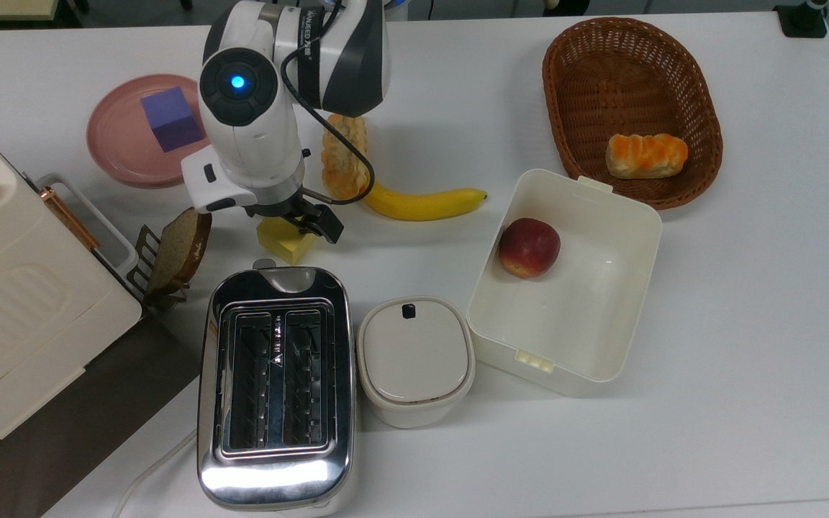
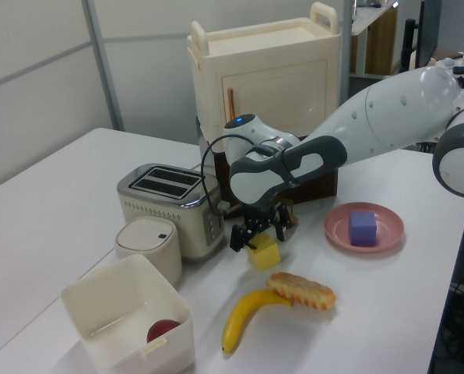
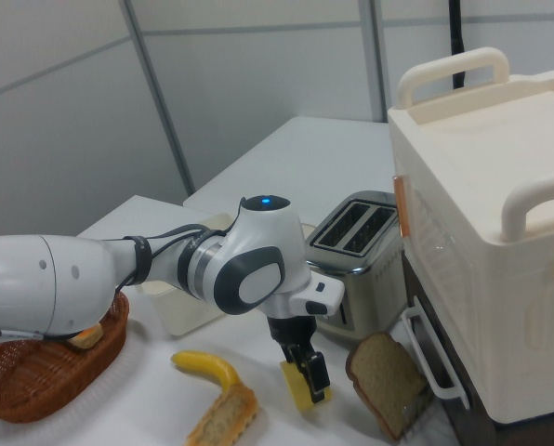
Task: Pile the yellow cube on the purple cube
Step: 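Close the gripper on the yellow cube and lift it, then carry the yellow cube over to the purple cube on the pink plate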
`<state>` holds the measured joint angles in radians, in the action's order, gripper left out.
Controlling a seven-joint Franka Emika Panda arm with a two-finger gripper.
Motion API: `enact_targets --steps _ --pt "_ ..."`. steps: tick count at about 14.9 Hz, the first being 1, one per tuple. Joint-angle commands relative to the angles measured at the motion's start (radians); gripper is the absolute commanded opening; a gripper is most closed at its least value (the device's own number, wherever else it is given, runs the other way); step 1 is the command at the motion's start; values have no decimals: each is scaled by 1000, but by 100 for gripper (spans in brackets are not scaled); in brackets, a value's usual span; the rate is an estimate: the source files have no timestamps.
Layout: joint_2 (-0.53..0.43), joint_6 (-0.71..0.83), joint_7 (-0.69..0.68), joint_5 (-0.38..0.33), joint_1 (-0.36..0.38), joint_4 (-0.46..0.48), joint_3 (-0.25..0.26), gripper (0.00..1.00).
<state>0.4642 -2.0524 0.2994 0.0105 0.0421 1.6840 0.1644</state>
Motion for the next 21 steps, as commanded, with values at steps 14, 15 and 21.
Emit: enact_targets --steps 14,15,21 --pt "2 -51 -60 0 39 14 -8 13" --pt "-49 9 -95 -3 24 10 -3 3" --pt "-164 325 -535 -23 -25 -7 154 3"
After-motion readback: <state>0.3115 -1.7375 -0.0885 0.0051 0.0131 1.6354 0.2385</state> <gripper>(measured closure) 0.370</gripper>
